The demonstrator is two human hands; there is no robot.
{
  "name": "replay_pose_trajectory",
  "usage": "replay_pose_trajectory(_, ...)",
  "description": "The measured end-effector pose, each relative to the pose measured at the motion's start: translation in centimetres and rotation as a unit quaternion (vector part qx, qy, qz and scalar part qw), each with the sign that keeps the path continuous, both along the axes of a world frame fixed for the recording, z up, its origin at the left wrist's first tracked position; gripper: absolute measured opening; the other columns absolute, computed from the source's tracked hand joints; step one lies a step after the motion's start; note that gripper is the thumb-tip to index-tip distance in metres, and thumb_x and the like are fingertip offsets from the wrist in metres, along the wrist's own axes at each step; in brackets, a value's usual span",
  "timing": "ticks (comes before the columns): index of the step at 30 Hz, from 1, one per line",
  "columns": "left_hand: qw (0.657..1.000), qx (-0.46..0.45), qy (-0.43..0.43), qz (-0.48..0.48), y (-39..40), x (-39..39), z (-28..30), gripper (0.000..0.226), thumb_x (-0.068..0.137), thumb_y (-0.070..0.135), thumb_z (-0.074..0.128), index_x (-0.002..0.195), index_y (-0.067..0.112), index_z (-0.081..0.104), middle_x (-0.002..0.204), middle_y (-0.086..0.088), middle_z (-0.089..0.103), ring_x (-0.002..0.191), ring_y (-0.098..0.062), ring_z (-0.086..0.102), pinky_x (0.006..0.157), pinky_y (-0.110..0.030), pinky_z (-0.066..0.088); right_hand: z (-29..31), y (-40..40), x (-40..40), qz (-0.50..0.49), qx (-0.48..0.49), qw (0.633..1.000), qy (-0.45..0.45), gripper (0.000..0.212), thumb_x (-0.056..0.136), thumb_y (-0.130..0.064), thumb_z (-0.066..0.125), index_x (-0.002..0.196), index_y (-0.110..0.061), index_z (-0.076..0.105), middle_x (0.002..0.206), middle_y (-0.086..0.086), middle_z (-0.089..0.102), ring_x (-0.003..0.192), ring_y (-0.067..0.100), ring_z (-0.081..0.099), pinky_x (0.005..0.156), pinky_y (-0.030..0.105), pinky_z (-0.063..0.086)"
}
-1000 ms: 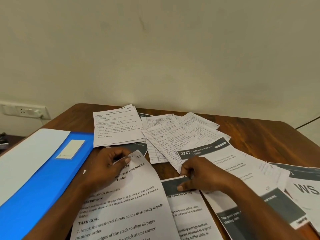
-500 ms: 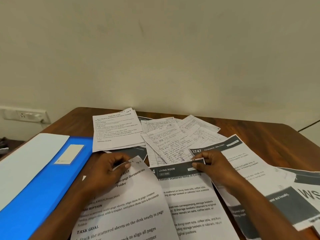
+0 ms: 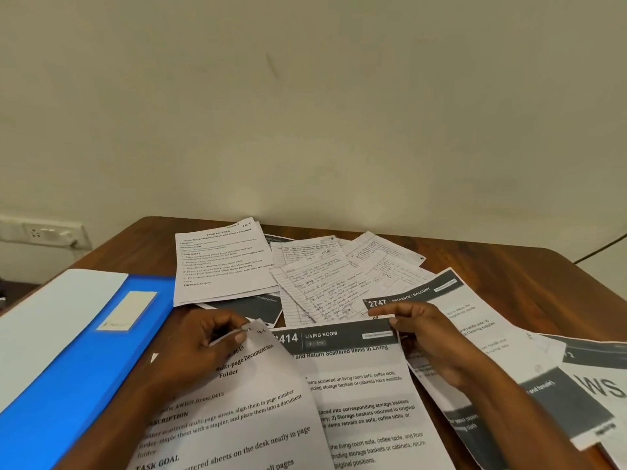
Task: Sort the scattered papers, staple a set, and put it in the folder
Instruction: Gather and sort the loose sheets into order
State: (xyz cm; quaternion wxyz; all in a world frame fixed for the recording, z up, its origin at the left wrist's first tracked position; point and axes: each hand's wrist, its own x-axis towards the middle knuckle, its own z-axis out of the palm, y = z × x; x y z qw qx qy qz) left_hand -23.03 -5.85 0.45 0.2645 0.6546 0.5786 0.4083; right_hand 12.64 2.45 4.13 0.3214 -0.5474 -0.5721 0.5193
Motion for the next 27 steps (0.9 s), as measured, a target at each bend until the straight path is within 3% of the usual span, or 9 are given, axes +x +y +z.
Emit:
replay_pose_trajectory(8,1.000,-0.002,0.006,0.002,-0.2,0.2,0.5,0.013,0.094,0.035,0.068,0.095,0.027,0.079,0.081,-0.005,0.078,0.072,-0.031,0.074,0.068,-0.048,0.061,0.7,-0.5,0.0,-0.002,-0.014,1.000,0.026,0.040,0.106,-0.006,0.043,0.110,-0.019,0.081,0.111,0.006,0.080,0.110,0.036,0.073,0.108,0.060,0.050)
replay_pose_trajectory(11,1.000,-0.001,0.006,0.012,-0.2,0.4,0.5,0.015,0.098,0.019,0.070,0.091,0.029,0.079,0.080,-0.004,0.078,0.070,-0.031,0.072,0.064,-0.041,0.059,0.5,-0.6,-0.3,0.003,-0.024,0.999,0.037,0.039,0.106,-0.007,0.045,0.108,-0.020,0.082,0.113,0.009,0.080,0.116,0.042,0.069,0.110,0.063,0.047)
replay_pose_trajectory(15,1.000,-0.011,0.014,0.025,-0.3,0.6,0.5,0.020,0.097,0.015,0.071,0.091,0.031,0.079,0.082,0.000,0.079,0.072,-0.022,0.074,0.068,-0.039,0.061,0.4,-0.6,-0.6,0.009,-0.035,0.997,0.065,0.036,0.106,-0.005,0.046,0.113,-0.014,0.080,0.114,0.015,0.078,0.120,0.049,0.065,0.110,0.065,0.046)
replay_pose_trajectory(22,1.000,-0.006,-0.002,0.023,-0.5,1.1,1.0,0.031,0.097,0.011,0.069,0.087,0.039,0.078,0.085,0.005,0.080,0.072,-0.014,0.074,0.068,-0.028,0.060,0.3,-0.7,-0.8,-0.018,-0.033,0.995,0.094,0.032,0.105,-0.001,0.047,0.114,-0.007,0.077,0.110,0.019,0.078,0.119,0.049,0.065,0.098,0.053,0.054)
replay_pose_trajectory(27,1.000,-0.013,-0.006,0.021,-0.6,1.1,1.1,0.027,0.098,0.014,0.068,0.089,0.038,0.078,0.086,0.004,0.080,0.074,-0.016,0.076,0.073,-0.036,0.062,0.4,-0.7,-0.8,-0.014,-0.036,0.993,0.111,0.030,0.105,-0.001,0.048,0.115,-0.006,0.076,0.111,0.021,0.078,0.119,0.049,0.066,0.096,0.050,0.055)
